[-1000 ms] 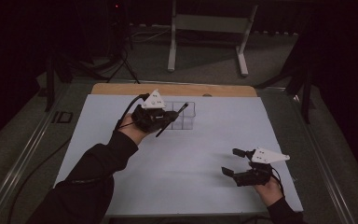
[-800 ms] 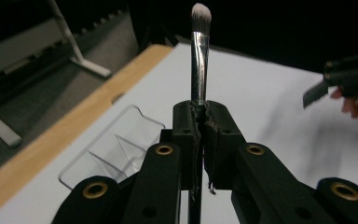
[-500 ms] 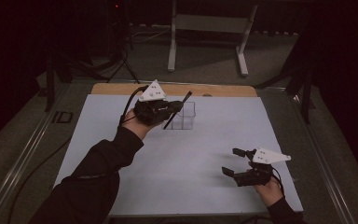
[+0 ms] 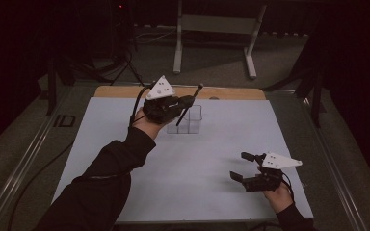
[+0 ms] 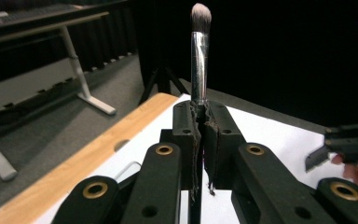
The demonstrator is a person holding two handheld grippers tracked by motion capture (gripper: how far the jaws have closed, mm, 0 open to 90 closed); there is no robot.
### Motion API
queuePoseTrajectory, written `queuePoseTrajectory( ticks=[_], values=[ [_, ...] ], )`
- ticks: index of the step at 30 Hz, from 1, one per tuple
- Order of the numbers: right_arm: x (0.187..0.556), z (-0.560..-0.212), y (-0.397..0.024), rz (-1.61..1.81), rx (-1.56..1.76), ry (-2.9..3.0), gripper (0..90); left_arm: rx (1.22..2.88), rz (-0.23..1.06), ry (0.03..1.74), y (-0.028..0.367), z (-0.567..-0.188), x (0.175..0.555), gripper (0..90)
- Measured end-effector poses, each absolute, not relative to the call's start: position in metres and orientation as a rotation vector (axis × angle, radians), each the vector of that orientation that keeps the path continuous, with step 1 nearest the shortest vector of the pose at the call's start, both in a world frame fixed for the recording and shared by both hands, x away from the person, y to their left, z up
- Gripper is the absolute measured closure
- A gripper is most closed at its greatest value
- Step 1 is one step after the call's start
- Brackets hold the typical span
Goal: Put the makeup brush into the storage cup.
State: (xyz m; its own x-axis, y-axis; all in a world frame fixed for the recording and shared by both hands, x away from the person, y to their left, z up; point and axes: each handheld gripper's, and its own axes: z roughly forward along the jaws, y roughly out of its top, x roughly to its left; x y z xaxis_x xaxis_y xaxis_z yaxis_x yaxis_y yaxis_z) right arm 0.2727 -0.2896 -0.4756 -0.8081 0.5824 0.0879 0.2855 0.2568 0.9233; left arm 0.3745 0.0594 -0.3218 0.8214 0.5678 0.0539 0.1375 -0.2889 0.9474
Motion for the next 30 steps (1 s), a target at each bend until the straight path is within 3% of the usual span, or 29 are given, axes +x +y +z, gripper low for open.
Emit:
queuePoseTrajectory(
  ticks=[30],
  values=[
    [0.273, -0.475, -0.290, 1.573, 0.810, 2.259, 13.4, 1.602, 0.504, 0.586, 0.054, -0.347, 0.425, 85.5]
  ],
)
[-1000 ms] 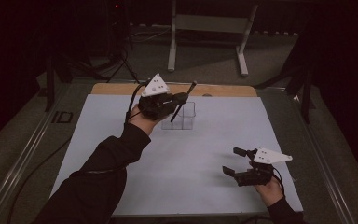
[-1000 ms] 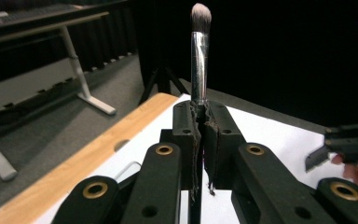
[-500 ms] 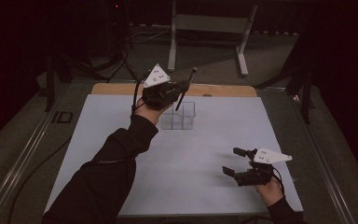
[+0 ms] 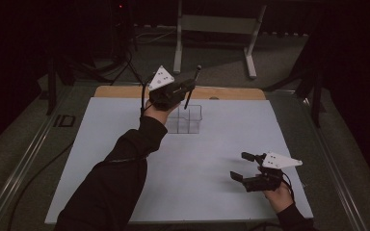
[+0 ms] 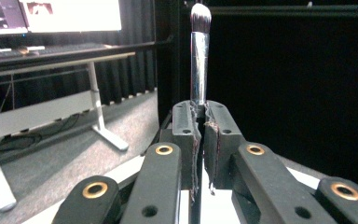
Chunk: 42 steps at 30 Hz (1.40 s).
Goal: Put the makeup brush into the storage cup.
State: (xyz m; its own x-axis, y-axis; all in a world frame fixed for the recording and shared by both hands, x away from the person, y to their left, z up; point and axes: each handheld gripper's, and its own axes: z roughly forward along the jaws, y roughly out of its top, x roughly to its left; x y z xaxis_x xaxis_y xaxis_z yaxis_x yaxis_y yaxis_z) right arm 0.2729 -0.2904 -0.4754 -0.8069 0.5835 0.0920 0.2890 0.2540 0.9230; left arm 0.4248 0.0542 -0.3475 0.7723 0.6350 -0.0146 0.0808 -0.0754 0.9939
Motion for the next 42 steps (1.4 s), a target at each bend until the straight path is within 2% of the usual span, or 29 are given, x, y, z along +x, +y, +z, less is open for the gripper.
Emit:
queuePoseTrajectory(
  ticks=[24, 42],
  values=[
    [0.272, -0.474, -0.291, 1.585, 0.802, 2.258, 13.4, 1.468, 0.571, 0.696, 0.054, -0.378, 0.444, 85.4],
    [0.272, -0.475, -0.290, 1.583, 0.800, 2.262, 13.4, 1.495, 0.580, 0.762, 0.053, -0.420, 0.453, 85.3]
  ],
)
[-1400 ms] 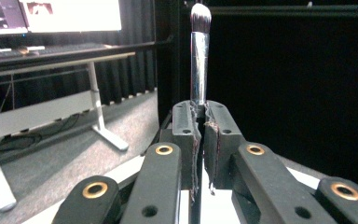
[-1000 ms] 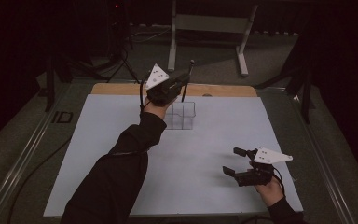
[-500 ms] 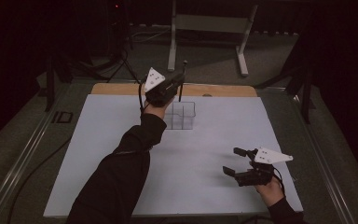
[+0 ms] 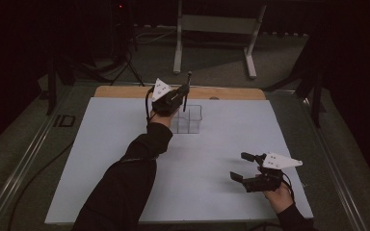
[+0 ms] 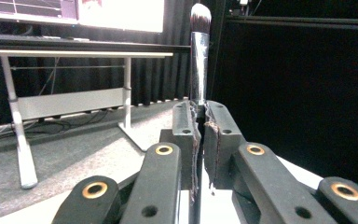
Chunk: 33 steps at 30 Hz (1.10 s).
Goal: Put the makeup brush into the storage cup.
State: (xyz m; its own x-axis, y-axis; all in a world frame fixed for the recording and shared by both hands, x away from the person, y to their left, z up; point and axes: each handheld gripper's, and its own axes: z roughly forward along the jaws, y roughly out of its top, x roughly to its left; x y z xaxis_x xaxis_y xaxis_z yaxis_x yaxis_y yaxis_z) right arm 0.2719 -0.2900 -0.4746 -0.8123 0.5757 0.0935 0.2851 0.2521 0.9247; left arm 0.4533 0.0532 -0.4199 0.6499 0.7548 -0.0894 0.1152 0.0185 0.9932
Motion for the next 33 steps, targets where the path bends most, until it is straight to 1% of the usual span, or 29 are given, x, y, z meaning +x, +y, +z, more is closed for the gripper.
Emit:
queuePoseTrajectory(
  ticks=[5, 12, 17, 21, 23, 30, 33],
  values=[
    [0.272, -0.475, -0.290, 1.585, 0.802, 2.261, 13.4, 1.487, 0.593, 0.756, 0.055, -0.427, 0.454, 85.3],
    [0.272, -0.475, -0.290, 1.584, 0.800, 2.264, 13.4, 1.486, 0.555, 0.828, 0.056, -0.441, 0.453, 85.3],
    [0.272, -0.475, -0.289, 1.582, 0.799, 2.266, 13.4, 1.498, 0.576, 0.865, 0.055, -0.447, 0.451, 85.3],
    [0.271, -0.475, -0.289, 1.580, 0.796, 2.266, 13.5, 1.510, 0.565, 0.880, 0.054, -0.452, 0.451, 85.2],
    [0.271, -0.475, -0.290, 1.582, 0.795, 2.262, 13.5, 1.526, 0.547, 0.896, 0.053, -0.458, 0.450, 85.2],
    [0.271, -0.475, -0.289, 1.576, 0.796, 2.268, 13.5, 1.580, 0.549, 0.912, 0.047, -0.469, 0.449, 85.2],
    [0.271, -0.475, -0.289, 1.576, 0.796, 2.268, 13.5, 1.611, 0.559, 0.893, 0.044, -0.471, 0.447, 85.2]
  ],
)
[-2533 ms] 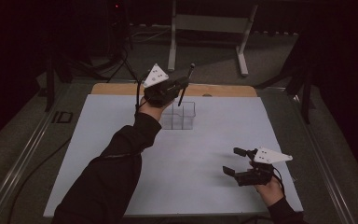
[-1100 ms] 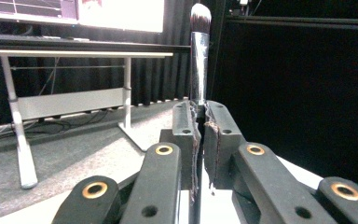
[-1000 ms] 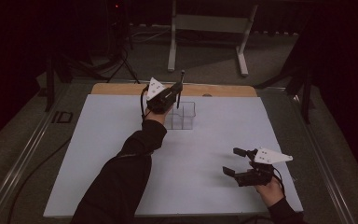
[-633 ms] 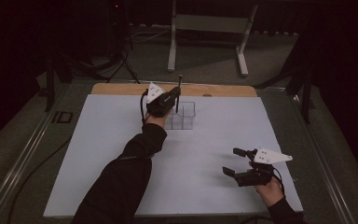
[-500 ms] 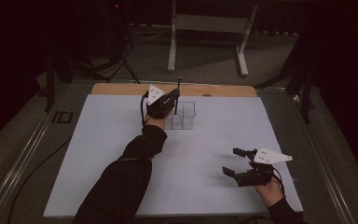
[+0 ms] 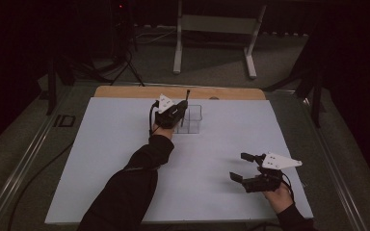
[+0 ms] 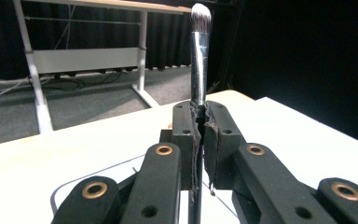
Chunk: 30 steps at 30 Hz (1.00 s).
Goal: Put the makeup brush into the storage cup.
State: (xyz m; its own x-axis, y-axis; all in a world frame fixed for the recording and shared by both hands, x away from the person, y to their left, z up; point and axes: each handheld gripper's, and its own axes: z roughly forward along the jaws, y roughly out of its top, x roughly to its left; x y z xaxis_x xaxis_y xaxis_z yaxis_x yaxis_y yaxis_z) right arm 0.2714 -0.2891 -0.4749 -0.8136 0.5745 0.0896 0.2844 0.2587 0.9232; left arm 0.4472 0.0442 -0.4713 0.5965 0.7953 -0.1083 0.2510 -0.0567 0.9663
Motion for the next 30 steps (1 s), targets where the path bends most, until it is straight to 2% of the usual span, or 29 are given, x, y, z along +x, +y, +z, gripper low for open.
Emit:
queuePoseTrajectory(
  ticks=[9, 10, 11, 13, 16, 18, 19, 25, 28, 30],
  values=[
    [0.271, -0.475, -0.289, 1.573, 0.797, 2.268, 13.5, 1.697, 0.588, 0.889, 0.036, -0.471, 0.445, 84.4],
    [0.272, -0.475, -0.289, 1.573, 0.797, 2.268, 13.5, 1.701, 0.587, 0.892, 0.035, -0.471, 0.445, 81.9],
    [0.271, -0.475, -0.289, 1.571, 0.796, 2.269, 13.5, 1.708, 0.582, 0.895, 0.034, -0.470, 0.446, 75.6],
    [0.271, -0.475, -0.289, 1.572, 0.792, 2.271, 13.6, 1.714, 0.607, 0.910, 0.032, -0.468, 0.445, 57.8],
    [0.271, -0.475, -0.289, 1.573, 0.793, 2.269, 13.6, 1.739, 0.625, 0.930, 0.028, -0.462, 0.445, 37.5],
    [0.271, -0.475, -0.289, 1.573, 0.795, 2.268, 13.6, 1.733, 0.617, 0.937, 0.028, -0.459, 0.445, 33.2],
    [0.271, -0.475, -0.289, 1.575, 0.793, 2.267, 13.6, 1.732, 0.609, 0.943, 0.028, -0.458, 0.445, 28.2],
    [0.272, -0.475, -0.289, 1.575, 0.794, 2.266, 13.6, 1.759, 0.581, 0.942, 0.027, -0.451, 0.444, 16.3],
    [0.272, -0.475, -0.289, 1.577, 0.796, 2.263, 13.6, 1.780, 0.559, 0.943, 0.025, -0.447, 0.443, 16.2],
    [0.273, -0.475, -0.289, 1.575, 0.798, 2.264, 13.6, 1.793, 0.537, 0.939, 0.024, -0.444, 0.442, 12.2]
  ],
)
